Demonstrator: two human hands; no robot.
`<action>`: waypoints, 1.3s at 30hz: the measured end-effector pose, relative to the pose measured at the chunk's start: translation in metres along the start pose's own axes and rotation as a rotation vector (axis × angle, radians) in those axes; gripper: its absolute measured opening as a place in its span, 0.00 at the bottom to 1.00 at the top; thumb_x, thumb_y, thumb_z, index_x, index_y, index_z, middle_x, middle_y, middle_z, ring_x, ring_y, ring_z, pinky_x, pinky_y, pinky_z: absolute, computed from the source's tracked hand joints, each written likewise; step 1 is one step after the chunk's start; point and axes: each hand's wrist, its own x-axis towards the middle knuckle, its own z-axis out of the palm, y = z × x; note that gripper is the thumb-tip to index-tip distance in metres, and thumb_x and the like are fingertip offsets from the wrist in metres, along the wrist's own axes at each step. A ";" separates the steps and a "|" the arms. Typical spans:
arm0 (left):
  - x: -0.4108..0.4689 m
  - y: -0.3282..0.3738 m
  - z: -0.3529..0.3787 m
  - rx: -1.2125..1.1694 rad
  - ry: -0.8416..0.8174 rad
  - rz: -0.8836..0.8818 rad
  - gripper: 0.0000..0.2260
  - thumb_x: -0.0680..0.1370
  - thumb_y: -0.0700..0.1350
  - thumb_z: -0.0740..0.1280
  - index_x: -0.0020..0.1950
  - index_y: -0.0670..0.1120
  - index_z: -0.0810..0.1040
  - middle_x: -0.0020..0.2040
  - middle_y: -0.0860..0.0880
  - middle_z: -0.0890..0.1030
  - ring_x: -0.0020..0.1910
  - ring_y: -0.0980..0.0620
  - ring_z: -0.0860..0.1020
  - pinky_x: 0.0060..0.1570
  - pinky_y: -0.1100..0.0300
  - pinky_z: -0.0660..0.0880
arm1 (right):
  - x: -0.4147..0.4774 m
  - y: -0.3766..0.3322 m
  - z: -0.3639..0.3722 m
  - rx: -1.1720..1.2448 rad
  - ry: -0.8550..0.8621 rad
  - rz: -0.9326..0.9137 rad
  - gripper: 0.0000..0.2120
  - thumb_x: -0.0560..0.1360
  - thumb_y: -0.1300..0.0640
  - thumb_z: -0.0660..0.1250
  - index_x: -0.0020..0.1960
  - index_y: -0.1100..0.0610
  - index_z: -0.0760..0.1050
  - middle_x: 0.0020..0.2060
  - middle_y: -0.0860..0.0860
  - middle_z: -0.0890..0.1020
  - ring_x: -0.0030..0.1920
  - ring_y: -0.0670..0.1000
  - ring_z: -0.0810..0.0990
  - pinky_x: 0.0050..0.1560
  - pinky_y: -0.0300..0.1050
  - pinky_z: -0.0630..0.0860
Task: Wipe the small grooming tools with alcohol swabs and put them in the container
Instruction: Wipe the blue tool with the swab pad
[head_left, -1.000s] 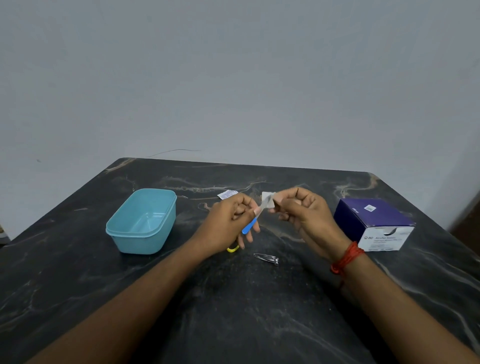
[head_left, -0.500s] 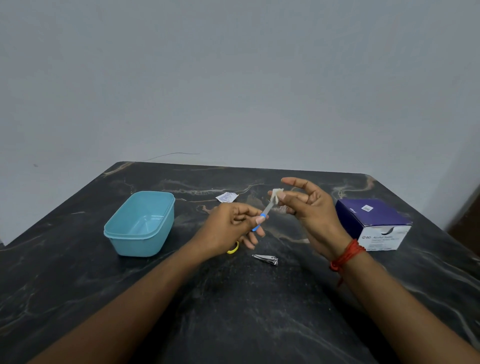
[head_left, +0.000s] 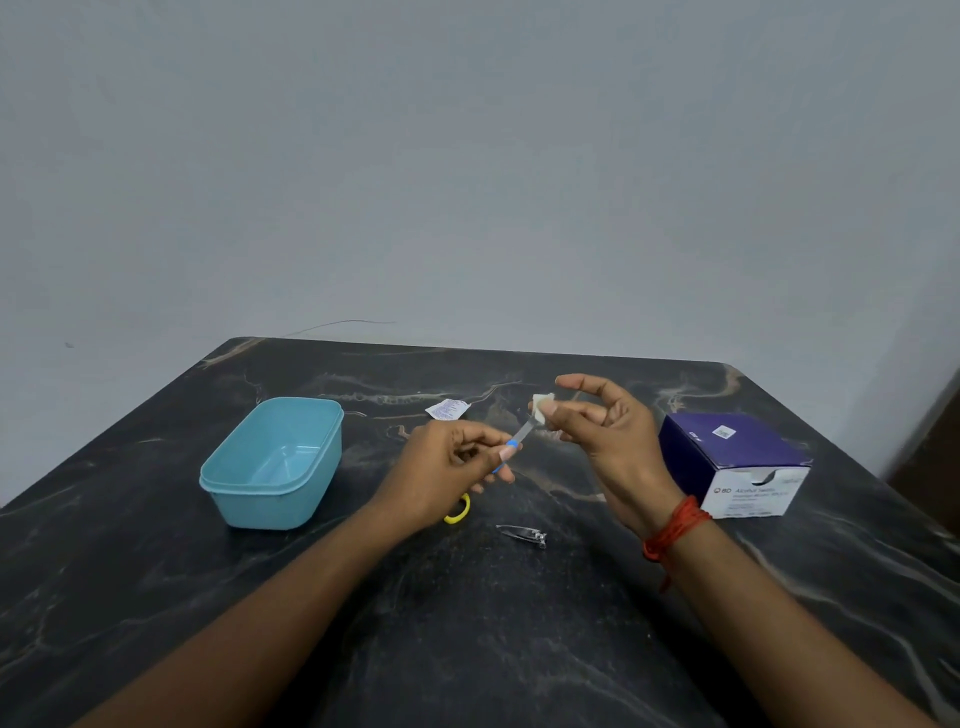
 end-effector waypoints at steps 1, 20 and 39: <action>0.000 0.000 0.001 0.033 0.018 0.015 0.06 0.79 0.45 0.70 0.53 0.47 0.85 0.39 0.49 0.87 0.39 0.48 0.84 0.41 0.56 0.82 | 0.000 0.000 0.000 -0.001 0.005 0.001 0.19 0.69 0.61 0.77 0.59 0.58 0.77 0.42 0.58 0.87 0.41 0.51 0.83 0.49 0.48 0.79; -0.005 0.005 0.000 -0.003 0.137 0.029 0.10 0.69 0.46 0.80 0.47 0.47 0.86 0.38 0.47 0.86 0.37 0.55 0.83 0.43 0.58 0.81 | -0.003 -0.004 -0.002 0.038 -0.038 0.000 0.18 0.67 0.60 0.76 0.56 0.58 0.80 0.40 0.58 0.87 0.40 0.51 0.84 0.44 0.41 0.79; -0.007 0.003 0.002 0.099 0.182 0.063 0.09 0.66 0.48 0.81 0.43 0.50 0.85 0.29 0.51 0.81 0.26 0.61 0.73 0.31 0.66 0.70 | -0.004 -0.001 -0.001 -0.042 -0.020 0.025 0.25 0.63 0.54 0.79 0.58 0.57 0.79 0.43 0.56 0.87 0.49 0.53 0.86 0.51 0.48 0.78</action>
